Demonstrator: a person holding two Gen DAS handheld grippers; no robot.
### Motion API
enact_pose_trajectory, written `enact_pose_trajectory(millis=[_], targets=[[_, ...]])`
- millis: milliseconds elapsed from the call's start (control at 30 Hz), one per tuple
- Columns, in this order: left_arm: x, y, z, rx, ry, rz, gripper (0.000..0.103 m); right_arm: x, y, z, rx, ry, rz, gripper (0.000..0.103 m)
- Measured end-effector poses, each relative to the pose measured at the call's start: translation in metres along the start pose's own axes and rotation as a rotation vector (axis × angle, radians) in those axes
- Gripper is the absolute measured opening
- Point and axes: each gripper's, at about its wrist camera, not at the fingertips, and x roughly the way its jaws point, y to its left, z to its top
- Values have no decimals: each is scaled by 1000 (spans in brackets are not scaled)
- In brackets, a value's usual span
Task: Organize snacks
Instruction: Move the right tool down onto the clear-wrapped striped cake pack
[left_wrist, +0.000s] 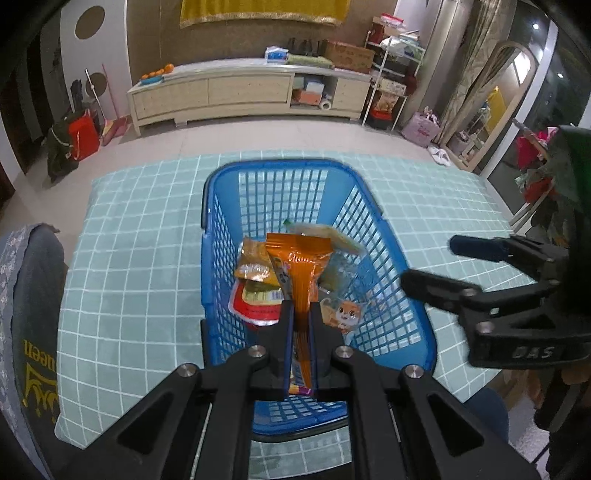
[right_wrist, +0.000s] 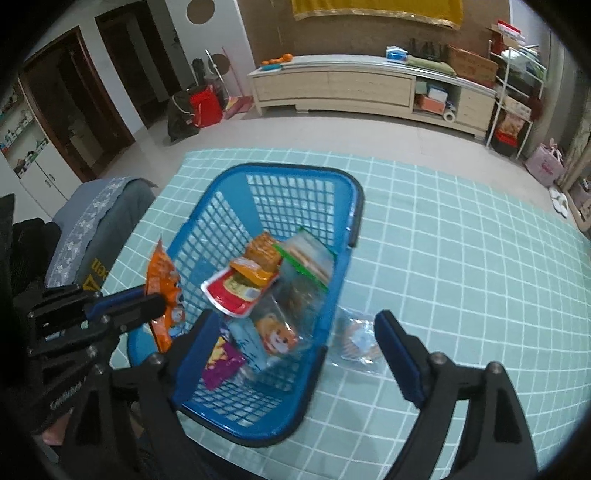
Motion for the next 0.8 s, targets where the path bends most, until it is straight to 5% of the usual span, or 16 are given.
enact_pose_trajectory(millis=[400, 533, 800], targets=[[28, -1, -16, 8, 69, 28, 8, 2, -18, -12, 43, -1, 2, 89], [23, 1, -16, -21, 65, 8, 38, -4, -21, -13, 43, -27, -3, 89], [-3, -16, -15, 51, -1, 25, 63, -15, -40, -16, 111, -21, -36, 89]])
